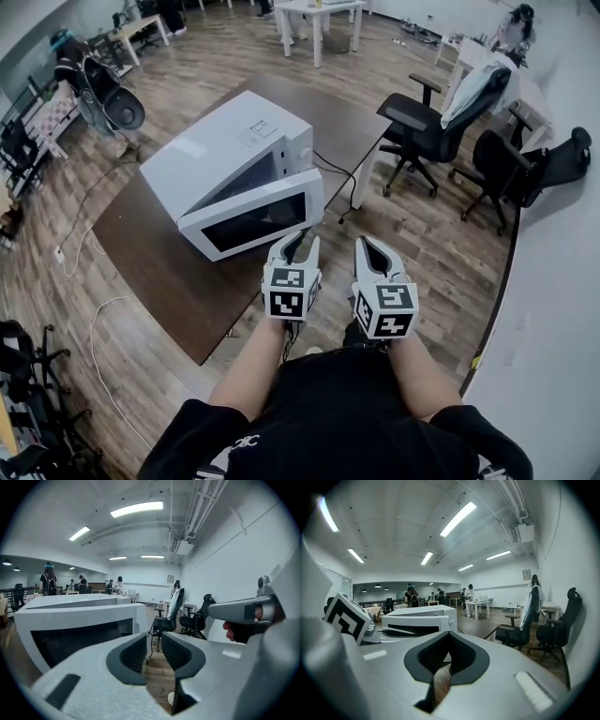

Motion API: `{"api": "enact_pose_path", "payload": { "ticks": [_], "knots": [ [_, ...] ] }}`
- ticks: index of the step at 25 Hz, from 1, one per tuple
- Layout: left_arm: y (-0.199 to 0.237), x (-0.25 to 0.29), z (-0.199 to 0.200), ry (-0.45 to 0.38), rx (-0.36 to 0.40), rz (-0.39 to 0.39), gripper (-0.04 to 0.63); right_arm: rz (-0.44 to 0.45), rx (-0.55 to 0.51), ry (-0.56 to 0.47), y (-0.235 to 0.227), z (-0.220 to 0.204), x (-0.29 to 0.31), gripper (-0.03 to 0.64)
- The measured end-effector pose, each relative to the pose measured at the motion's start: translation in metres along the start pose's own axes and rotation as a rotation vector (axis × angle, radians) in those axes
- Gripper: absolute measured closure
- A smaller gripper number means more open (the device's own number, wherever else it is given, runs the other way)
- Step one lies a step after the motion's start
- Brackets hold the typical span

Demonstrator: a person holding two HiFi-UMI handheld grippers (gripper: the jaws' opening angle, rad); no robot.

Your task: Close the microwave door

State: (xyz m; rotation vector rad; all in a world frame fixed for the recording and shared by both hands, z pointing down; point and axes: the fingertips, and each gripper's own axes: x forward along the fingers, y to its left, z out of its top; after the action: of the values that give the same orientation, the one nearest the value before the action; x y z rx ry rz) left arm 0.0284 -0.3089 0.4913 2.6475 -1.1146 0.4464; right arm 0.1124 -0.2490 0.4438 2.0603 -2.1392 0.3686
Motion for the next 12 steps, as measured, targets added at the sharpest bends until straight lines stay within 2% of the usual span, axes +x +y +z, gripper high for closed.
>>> {"api": "enact_pose_path", "payload": {
  "ticks": [12],
  "knots": [
    [0.041,0.100,-0.003,0.074,0.006,0.064,0.477,0.037,-0.015,0.015,-0.044,0.023,0.082,0.607]
  ]
}}
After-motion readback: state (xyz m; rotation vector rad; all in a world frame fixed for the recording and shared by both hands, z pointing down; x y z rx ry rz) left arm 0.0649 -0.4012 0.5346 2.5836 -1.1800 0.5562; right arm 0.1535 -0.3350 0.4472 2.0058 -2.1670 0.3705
